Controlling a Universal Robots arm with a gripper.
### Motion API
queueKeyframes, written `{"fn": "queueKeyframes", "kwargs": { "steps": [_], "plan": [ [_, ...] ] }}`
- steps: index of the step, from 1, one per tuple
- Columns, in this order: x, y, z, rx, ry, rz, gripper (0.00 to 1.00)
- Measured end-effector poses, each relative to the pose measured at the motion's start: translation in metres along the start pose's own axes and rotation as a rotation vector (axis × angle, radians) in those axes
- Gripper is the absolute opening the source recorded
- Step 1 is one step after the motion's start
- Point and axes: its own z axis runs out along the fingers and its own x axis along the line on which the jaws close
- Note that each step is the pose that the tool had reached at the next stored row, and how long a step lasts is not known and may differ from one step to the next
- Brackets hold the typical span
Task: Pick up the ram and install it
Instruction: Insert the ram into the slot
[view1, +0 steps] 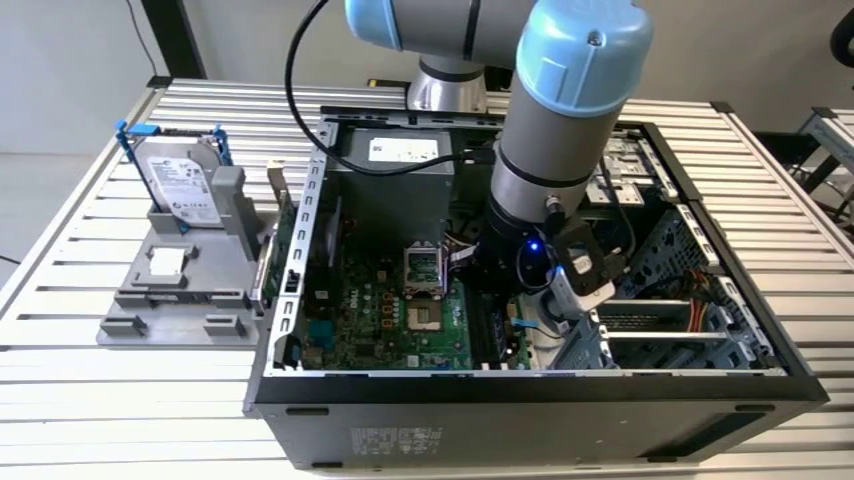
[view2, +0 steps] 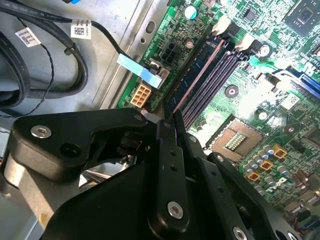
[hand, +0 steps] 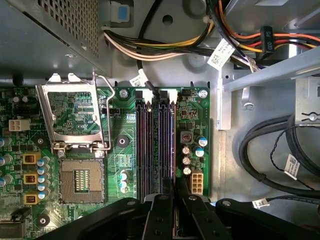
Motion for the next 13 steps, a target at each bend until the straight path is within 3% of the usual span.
{"fn": "queueKeyframes", "kwargs": {
  "steps": [1,3,5,13],
  "plan": [
    [0.0000,0.0001,0.0002,-0.0007,0.0002,0.000,1.00],
    [0.0000,0.0001,0.0002,-0.0002,0.0004,0.000,1.00],
    [-0.0001,0.0000,-0.0021,0.0048,0.0006,0.000,1.00],
    [-0.0009,0.0004,-0.0372,0.0055,0.0015,0.001,1.00]
  ]
}}
